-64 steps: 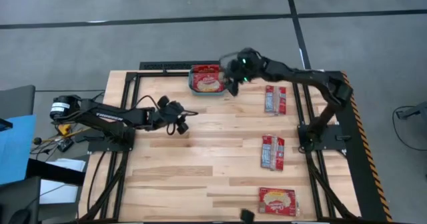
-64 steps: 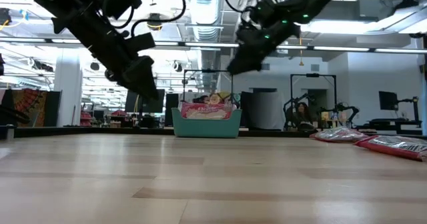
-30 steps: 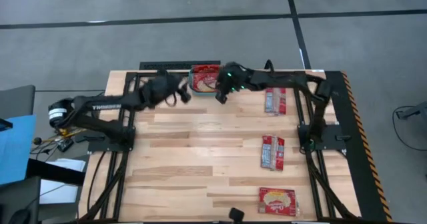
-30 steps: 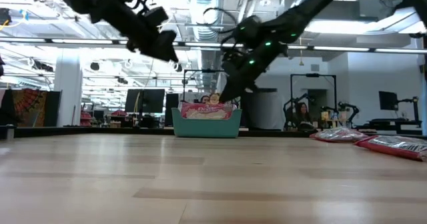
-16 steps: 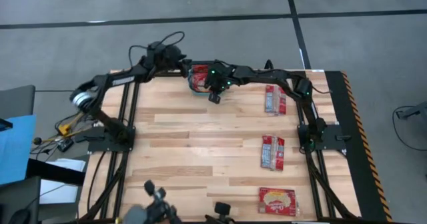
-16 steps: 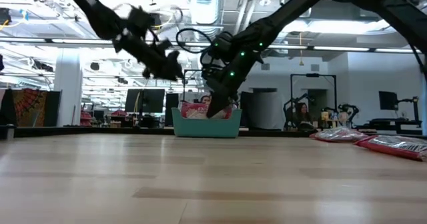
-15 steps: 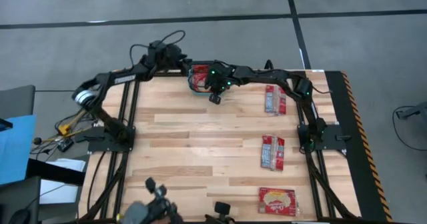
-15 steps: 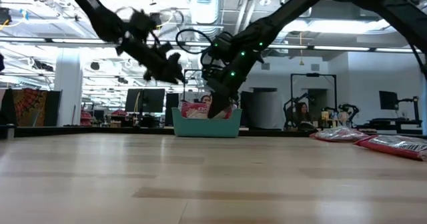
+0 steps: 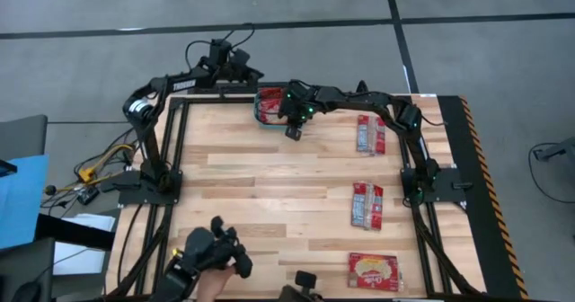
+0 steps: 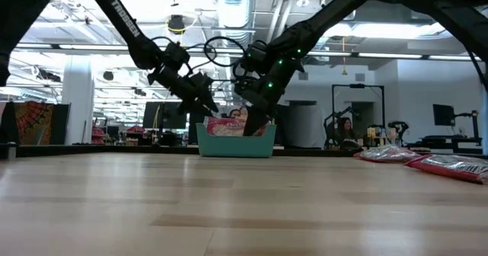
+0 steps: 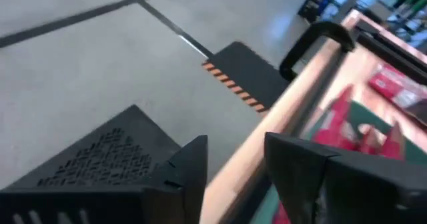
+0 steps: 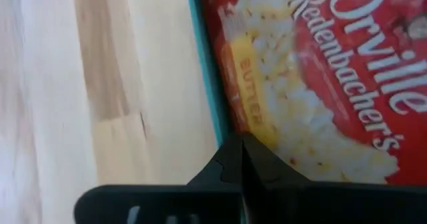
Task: Sort popcorn bags into baskets
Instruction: Put the red popcorn bag into the green basket
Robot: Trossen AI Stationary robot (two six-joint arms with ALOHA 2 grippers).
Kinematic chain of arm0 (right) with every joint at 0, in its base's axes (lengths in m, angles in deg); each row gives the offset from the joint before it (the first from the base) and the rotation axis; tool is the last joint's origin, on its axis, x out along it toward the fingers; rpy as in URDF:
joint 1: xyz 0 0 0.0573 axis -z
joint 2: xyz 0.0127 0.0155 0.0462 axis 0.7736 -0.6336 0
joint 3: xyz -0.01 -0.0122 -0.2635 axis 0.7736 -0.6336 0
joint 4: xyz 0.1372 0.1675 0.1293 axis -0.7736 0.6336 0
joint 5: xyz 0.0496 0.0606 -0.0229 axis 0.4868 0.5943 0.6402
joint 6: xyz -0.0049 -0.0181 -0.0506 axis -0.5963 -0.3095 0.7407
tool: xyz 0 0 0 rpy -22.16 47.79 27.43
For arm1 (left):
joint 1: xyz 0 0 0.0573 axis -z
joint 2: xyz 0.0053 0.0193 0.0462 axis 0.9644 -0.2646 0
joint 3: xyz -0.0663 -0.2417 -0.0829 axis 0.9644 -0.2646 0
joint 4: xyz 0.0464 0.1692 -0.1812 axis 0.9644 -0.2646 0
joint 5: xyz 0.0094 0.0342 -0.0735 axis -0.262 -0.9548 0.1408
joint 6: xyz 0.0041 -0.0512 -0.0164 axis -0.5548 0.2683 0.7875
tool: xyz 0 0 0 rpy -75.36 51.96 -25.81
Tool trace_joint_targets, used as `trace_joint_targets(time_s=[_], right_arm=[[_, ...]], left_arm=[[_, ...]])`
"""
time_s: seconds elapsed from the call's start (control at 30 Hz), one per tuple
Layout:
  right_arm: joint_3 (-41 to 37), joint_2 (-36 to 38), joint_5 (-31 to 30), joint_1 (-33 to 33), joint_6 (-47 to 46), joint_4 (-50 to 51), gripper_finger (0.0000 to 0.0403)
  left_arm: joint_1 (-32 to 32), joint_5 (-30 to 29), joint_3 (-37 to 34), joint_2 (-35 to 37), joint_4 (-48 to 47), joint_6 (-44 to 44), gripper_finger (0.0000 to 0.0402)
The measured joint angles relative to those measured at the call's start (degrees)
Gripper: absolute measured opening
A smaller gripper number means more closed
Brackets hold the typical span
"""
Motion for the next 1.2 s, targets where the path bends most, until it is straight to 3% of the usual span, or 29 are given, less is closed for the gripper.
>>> trace_joint_targets(time_s=[0.23, 0.37, 0.47, 0.63, 0.9, 1.2], right_arm=[[0.1, -0.8, 0.6, 1.2, 2.2, 2.1, 0.0005], [0.1, -0.8, 0.5, 1.7, 3.0, 2.1, 0.0007], [0.1, -0.8, 0.4, 1.6, 4.3, 2.2, 0.0007], [0.1, -0.8, -0.6, 1.6, 5.5, 2.2, 0.0005], [-0.1, -0.8, -7.7, 0.3, 9.4, 1.2, 0.0004], [-0.1, -0.8, -9.0, 1.0, 9.9, -2.2, 0.0004]], left_arm=[[-0.5, -0.7, 0.1, -0.1, -3.5, -0.5, 0.0061], [-0.1, -7.5, 0.1, -0.1, -3.8, -2.1, 0.0024], [0.3, -8.9, 0.1, -0.1, -4.5, -3.7, 0.0004], [1.3, -9.1, 0.1, -0.1, -7.6, -4.8, 0.0005], [2.5, -11.1, 0.1, -0.1, -10.2, -7.5, 0.0002], [3.8, -11.2, 0.1, -0.1, -10.8, -9.0, 0.0]])
